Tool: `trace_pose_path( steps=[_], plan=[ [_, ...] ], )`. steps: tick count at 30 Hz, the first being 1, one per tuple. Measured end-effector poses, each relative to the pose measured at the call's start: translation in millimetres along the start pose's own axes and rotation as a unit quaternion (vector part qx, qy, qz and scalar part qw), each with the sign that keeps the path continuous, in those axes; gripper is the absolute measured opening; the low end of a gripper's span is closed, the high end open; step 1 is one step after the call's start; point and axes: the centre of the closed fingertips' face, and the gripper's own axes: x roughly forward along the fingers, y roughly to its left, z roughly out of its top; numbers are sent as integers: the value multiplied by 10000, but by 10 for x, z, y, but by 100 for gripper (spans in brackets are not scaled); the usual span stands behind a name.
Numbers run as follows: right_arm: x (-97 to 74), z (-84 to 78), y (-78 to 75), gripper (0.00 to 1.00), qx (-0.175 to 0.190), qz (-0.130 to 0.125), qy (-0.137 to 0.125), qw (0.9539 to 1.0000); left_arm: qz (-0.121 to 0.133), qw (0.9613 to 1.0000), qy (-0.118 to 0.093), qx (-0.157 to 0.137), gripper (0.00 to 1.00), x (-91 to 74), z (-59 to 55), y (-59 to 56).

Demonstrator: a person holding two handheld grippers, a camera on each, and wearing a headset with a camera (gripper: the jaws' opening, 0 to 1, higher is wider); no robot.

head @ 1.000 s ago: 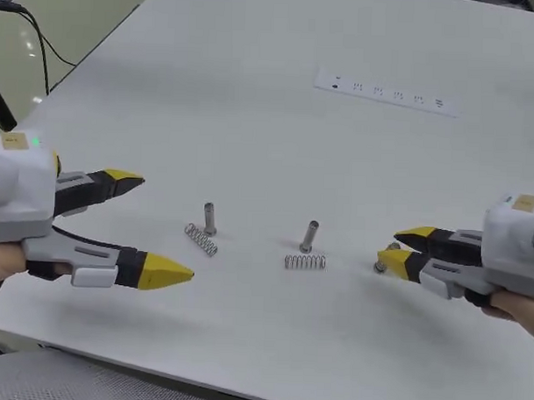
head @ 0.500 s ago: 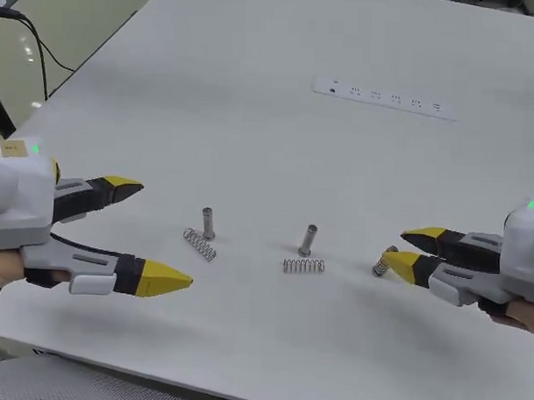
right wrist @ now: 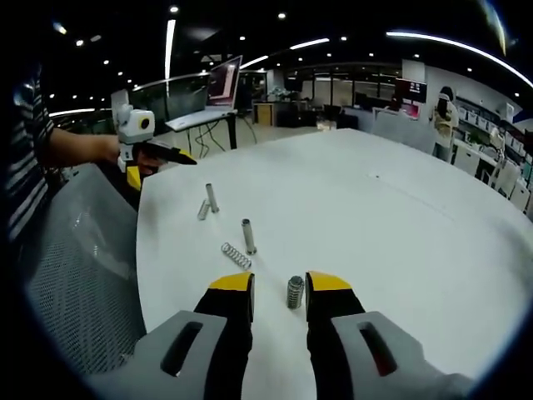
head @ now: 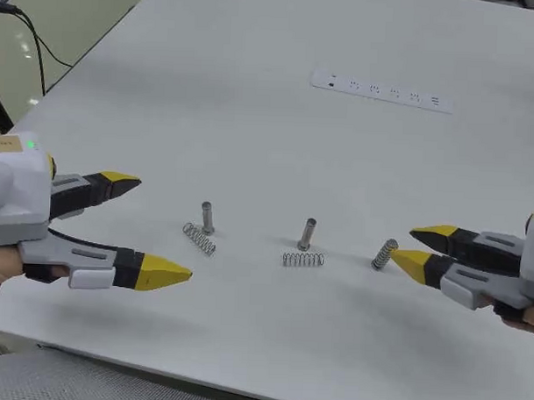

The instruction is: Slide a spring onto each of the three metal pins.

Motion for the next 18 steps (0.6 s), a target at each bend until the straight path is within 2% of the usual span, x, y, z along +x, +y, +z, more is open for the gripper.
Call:
trace_pose_path(
  steps=[9,18],
  plan=[
    [21,-173,143,22,-276,206,324,9989,3,10000,26,-21,95,-4,-33,-10],
    [110,-111,291,22,-599,517,401,9961,-28,10000,60,-5,95,-9,-48,-43]
  ],
)
